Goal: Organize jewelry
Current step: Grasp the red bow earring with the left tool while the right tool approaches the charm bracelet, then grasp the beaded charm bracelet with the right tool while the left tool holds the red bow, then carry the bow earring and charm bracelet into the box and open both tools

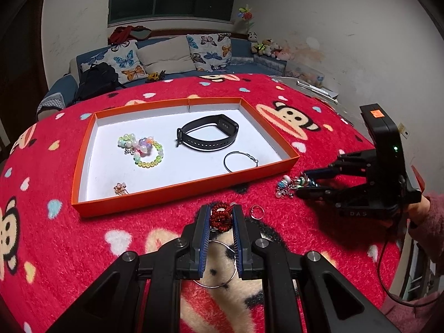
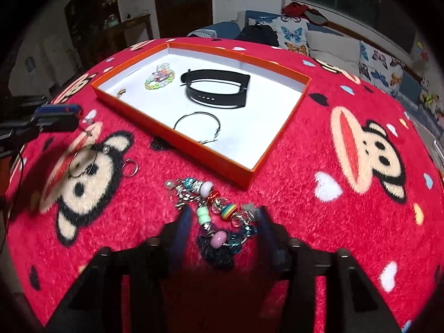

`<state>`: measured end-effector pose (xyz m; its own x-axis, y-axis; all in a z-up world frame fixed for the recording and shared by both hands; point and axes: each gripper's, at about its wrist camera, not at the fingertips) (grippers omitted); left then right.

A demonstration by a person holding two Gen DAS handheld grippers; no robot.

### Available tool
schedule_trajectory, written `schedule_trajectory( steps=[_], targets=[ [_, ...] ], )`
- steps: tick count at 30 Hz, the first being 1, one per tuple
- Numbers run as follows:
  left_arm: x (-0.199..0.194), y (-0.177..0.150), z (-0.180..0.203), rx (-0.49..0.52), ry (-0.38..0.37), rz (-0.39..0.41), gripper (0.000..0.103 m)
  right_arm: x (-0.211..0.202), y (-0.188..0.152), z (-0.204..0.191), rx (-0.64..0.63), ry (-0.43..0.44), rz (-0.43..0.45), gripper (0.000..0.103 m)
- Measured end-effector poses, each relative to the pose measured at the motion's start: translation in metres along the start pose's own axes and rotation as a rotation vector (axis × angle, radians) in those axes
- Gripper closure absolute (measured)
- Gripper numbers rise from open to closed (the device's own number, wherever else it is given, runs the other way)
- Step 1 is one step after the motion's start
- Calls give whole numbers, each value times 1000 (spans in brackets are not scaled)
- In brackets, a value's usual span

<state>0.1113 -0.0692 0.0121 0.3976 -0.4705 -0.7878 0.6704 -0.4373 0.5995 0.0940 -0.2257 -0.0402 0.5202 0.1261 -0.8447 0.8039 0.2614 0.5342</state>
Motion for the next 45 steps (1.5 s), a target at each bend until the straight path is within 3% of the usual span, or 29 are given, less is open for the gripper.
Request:
schedule_trajectory(
  steps=[9, 10, 11, 23, 36, 45],
  targets=[
    [-8, 0, -1, -11, 7, 19, 87, -15, -9, -6, 27, 28, 23, 70],
    [-10, 1, -2, -12, 8, 21, 87, -16, -8, -7, 27, 28, 28, 87],
    [-11, 1, -2, -15, 9, 25, 87, -20, -8, -8, 28, 28, 38, 88],
    [-20, 7, -6, -33, 13, 47, 87, -51, 7, -4, 67, 66, 114, 88],
    [-23, 49, -20, -29, 43, 98, 87, -91, 66, 17, 74, 46, 283, 88],
    [22, 67, -45, -56, 50, 34, 87, -53, 85, 32, 108, 82, 254, 88]
  ],
)
Point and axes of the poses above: each gripper's, at about its wrist camera, not at the fingertips, and x roughly the way its jaws point, z to its right, y to its top, and after that the axes turned 5 degrees about -z, right-handed
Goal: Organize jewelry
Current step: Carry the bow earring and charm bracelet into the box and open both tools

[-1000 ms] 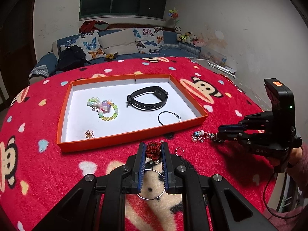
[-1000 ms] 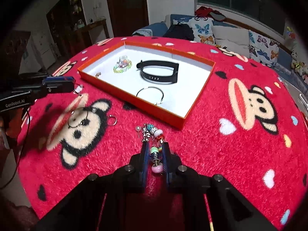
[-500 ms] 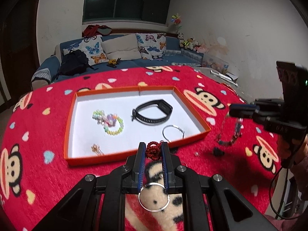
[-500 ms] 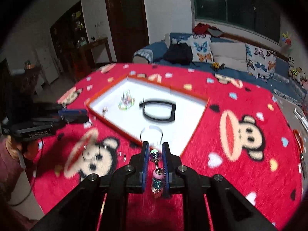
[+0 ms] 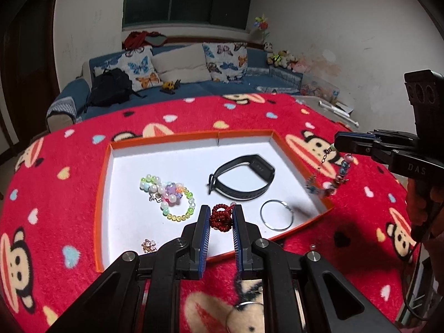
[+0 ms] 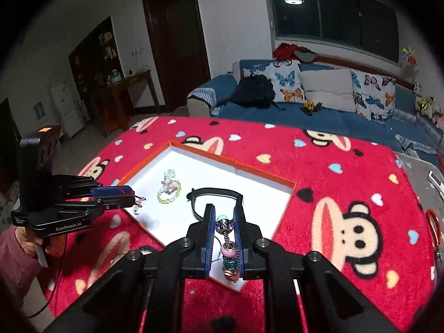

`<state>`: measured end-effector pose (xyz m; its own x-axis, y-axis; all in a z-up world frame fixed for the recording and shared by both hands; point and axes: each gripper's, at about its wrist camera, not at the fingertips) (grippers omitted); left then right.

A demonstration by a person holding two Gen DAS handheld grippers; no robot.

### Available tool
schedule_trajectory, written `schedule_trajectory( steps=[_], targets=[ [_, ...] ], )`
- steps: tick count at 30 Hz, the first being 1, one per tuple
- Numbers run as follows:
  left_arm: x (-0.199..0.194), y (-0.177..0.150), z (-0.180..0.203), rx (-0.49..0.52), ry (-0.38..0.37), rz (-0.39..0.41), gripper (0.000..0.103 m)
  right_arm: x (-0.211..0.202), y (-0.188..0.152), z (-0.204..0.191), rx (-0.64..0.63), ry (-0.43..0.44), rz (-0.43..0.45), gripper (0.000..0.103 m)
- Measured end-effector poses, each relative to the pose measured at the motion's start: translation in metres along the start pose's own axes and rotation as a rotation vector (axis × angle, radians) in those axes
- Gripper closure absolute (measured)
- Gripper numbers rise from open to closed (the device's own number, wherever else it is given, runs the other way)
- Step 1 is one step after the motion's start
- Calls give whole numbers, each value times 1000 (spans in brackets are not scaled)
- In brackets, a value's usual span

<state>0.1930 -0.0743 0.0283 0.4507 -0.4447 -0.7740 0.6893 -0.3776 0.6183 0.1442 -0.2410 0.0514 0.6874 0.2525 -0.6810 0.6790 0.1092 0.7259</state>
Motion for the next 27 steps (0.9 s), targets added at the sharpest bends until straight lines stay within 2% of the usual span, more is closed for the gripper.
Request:
schedule_trajectory(
  steps=[10, 22, 24, 26, 27],
  targets=[
    [44, -2, -8, -17, -32, -72, 87, 37, -17, 6, 54, 21, -85, 88],
    [73, -1, -16, -53, -24, -129, 84, 48, -31, 7, 81, 44, -149, 87],
    [74, -2, -17, -58, -20, -133, 79, 46, -32, 6, 73, 43, -147, 87],
    [75, -3, -18, -64, -11, -129, 61, 46, -30, 5, 69, 39, -151, 83],
    [74, -3, -17, -65, -7, -121, 60, 47, -30, 5, 68, 37, -152, 81]
  ],
)
Point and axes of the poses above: each gripper's, at about its wrist camera, not at the fingertips, and x roughly the way its jaws point, z to its right, y to its top, and after that the axes turned 5 degrees about -z, right-handed
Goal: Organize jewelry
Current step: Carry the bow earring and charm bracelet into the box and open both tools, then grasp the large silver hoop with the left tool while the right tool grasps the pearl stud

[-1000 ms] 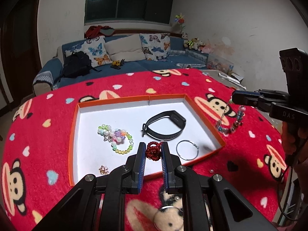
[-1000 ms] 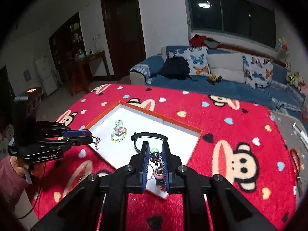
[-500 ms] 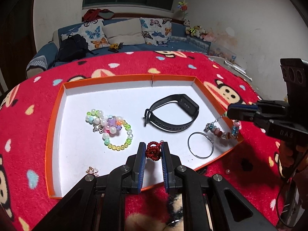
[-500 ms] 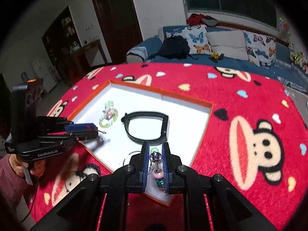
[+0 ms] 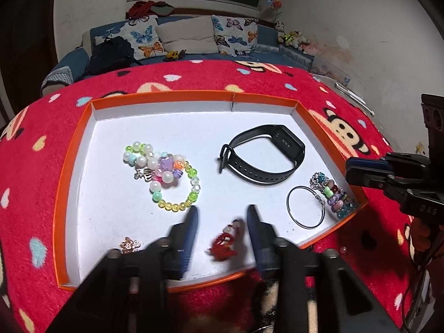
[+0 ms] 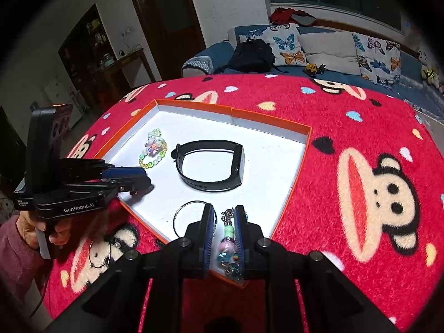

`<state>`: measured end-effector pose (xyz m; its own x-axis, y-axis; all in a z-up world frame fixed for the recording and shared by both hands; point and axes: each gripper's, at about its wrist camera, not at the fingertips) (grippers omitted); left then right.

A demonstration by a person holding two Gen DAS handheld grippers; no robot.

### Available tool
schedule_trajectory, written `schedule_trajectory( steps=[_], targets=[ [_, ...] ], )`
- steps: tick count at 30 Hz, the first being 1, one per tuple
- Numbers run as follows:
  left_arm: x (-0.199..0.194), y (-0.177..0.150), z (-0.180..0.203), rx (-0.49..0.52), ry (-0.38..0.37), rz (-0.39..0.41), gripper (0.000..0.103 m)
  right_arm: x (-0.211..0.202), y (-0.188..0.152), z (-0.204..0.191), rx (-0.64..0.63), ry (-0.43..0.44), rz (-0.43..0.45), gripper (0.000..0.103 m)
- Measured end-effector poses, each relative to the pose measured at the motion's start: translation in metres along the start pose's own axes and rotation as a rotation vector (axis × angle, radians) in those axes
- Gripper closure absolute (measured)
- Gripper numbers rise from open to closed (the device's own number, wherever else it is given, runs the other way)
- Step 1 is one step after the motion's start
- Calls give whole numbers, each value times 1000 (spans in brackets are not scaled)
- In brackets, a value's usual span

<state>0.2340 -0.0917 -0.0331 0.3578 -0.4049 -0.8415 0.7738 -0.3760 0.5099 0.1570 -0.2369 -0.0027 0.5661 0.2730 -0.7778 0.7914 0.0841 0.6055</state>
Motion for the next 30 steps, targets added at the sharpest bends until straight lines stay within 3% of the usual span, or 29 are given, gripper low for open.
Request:
schedule_trajectory(
  steps=[2, 9, 13, 19, 30],
  targets=[
    [-2, 0, 1, 2, 0, 7, 60, -5, -1, -2, -5, -8, 13, 71],
    [-20, -8, 7, 5, 9, 29, 60, -24, -10, -12, -20, -24, 51, 71],
    [-34, -19, 11, 3, 12, 44, 60, -33, -24, -17, -16, -19, 58, 64],
    [-60, -41, 16, 0, 23, 81, 60, -33, -47, -24, 6, -1, 43, 63],
    [-84, -80, 19, -42, 13, 74, 60, -14, -68, -41, -29, -5, -14, 63]
  ],
)
Point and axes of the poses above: each gripper's, at about its wrist camera, not at the fingertips, and x roughly the way its jaws point, z to its right, y to its top, and after that the axes turned 5 degrees about -z, right-handed
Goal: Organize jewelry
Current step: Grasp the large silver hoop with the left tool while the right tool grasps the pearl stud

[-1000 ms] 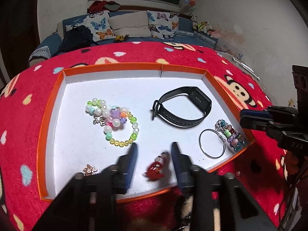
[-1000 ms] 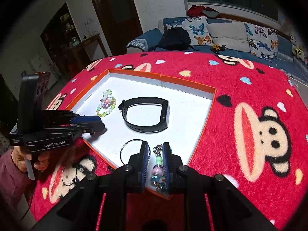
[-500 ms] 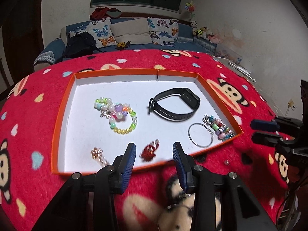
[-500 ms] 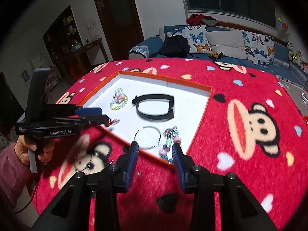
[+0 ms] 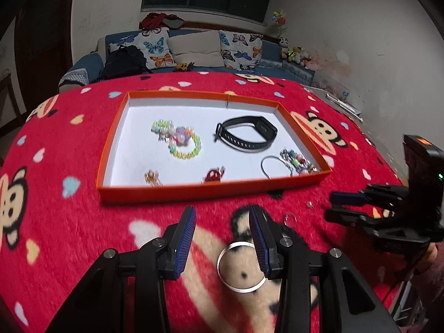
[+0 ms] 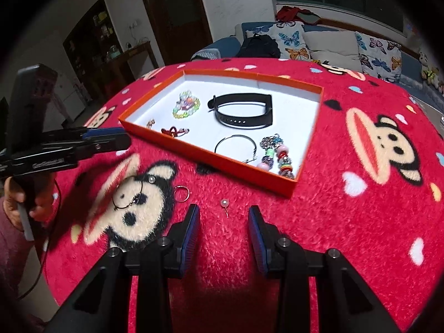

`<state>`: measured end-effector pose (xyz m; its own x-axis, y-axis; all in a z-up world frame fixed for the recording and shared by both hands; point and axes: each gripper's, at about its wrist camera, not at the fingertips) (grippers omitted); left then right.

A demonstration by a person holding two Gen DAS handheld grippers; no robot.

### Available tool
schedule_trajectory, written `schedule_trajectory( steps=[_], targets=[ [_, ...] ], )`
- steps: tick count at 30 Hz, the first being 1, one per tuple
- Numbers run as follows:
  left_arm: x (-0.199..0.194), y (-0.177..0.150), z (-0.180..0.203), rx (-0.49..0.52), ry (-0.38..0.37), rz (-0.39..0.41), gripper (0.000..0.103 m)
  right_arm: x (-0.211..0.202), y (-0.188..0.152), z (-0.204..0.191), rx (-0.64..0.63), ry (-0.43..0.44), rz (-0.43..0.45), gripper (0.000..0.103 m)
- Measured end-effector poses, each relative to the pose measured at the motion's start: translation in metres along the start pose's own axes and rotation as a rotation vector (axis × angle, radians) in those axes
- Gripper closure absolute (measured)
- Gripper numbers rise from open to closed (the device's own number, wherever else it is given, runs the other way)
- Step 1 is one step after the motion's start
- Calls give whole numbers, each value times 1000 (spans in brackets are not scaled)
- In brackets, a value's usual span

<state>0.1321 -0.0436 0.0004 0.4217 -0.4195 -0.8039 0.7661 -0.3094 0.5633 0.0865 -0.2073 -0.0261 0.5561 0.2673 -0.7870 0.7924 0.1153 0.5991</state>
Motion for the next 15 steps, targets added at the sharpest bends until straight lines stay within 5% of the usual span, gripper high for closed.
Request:
schedule_trajectory(
  steps=[3, 7, 15],
  targets=[
    [-2, -11, 5, 12, 8, -10, 60, 8, 1, -2, -9, -8, -13, 63],
    [-4, -24, 12, 32, 23, -16, 44, 15, 2, -4, -16, -9, -21, 64],
    [-2, -39, 25, 102, 17, -34, 44, 24, 5, -11, -52, -37, -33, 79]
  ],
)
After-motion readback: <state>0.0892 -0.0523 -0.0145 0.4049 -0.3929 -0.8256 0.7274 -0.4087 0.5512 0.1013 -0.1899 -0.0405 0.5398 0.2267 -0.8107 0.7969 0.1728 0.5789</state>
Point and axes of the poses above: each gripper's, at about its wrist camera, not at the fingertips, and x roughly the way its jaws point, z to its right, y to its top, and after that the axes turned 5 degrees about -z, right-handed
